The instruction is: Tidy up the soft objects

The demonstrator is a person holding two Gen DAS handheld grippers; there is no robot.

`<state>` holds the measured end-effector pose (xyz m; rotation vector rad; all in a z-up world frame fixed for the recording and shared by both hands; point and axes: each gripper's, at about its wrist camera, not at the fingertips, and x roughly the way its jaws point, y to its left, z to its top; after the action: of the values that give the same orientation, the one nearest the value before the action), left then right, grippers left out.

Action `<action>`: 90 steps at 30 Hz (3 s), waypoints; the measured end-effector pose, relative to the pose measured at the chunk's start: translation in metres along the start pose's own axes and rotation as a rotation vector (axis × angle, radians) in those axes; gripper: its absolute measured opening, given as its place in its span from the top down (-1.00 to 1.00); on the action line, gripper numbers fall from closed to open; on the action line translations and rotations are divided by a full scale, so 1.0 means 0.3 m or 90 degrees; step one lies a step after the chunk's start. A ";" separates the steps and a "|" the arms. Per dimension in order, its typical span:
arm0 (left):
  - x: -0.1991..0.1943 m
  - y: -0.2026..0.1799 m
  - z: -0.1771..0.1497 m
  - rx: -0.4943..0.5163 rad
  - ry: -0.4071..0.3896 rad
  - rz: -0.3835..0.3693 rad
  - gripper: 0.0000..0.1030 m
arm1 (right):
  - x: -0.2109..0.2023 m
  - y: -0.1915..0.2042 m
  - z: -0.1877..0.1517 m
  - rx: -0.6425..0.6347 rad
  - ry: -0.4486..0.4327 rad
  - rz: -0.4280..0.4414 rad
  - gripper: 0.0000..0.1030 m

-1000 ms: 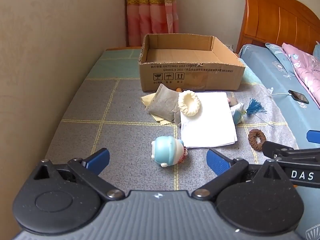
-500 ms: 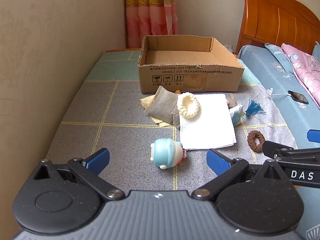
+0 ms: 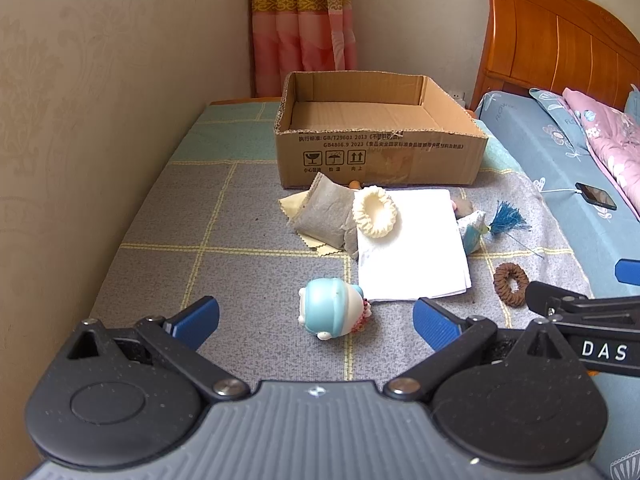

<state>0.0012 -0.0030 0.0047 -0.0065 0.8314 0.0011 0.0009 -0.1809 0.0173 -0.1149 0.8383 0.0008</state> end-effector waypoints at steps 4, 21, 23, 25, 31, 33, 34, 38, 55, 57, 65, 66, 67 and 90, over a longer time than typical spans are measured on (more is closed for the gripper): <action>-0.001 -0.001 0.004 0.000 -0.002 0.001 -0.99 | -0.001 -0.001 -0.002 0.000 -0.002 0.000 -1.00; -0.001 -0.002 0.000 0.000 -0.002 0.001 -0.99 | 0.000 -0.004 0.002 -0.002 -0.007 -0.003 -1.00; -0.001 -0.001 -0.001 0.000 -0.003 0.000 -0.99 | 0.001 -0.003 0.002 -0.002 -0.008 -0.003 -1.00; -0.001 -0.002 -0.001 0.000 -0.003 0.000 -0.99 | 0.001 -0.004 0.002 -0.002 -0.009 -0.003 -1.00; 0.004 -0.004 0.007 -0.004 -0.002 -0.003 -0.99 | 0.006 -0.003 0.004 -0.003 -0.010 -0.003 -1.00; 0.008 -0.005 0.009 -0.005 -0.003 -0.003 -0.99 | 0.011 -0.006 0.006 -0.004 -0.012 -0.002 -1.00; 0.010 -0.006 0.009 -0.005 -0.004 -0.004 -0.99 | 0.013 -0.006 0.007 -0.005 -0.013 -0.002 -1.00; 0.021 -0.009 0.006 -0.003 -0.009 -0.007 -0.99 | 0.023 -0.005 0.004 -0.010 -0.021 -0.004 -1.00; 0.137 -0.002 0.002 0.067 -0.010 -0.047 -0.99 | 0.084 -0.046 -0.010 -0.030 -0.049 0.015 -1.00; 0.164 0.001 0.003 0.077 0.000 -0.046 -0.99 | 0.104 -0.062 -0.016 -0.030 -0.046 0.014 -1.00; 0.270 0.009 -0.007 0.108 0.038 -0.083 -0.99 | 0.182 -0.093 -0.059 -0.045 -0.049 0.035 -1.00; 0.279 0.010 -0.010 0.108 0.043 -0.084 -0.99 | 0.188 -0.090 -0.064 -0.051 -0.052 0.040 -1.00; 0.288 0.011 -0.014 0.108 0.045 -0.085 -0.99 | 0.198 -0.084 -0.068 -0.060 -0.051 0.044 -1.00; 0.313 0.119 -0.061 0.118 0.012 -0.109 -0.99 | 0.315 -0.094 -0.147 -0.081 -0.042 0.122 -1.00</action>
<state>0.0508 0.0324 -0.0771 0.0971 0.8452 -0.2379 0.0326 -0.2176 -0.0793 -0.1526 0.7806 0.2362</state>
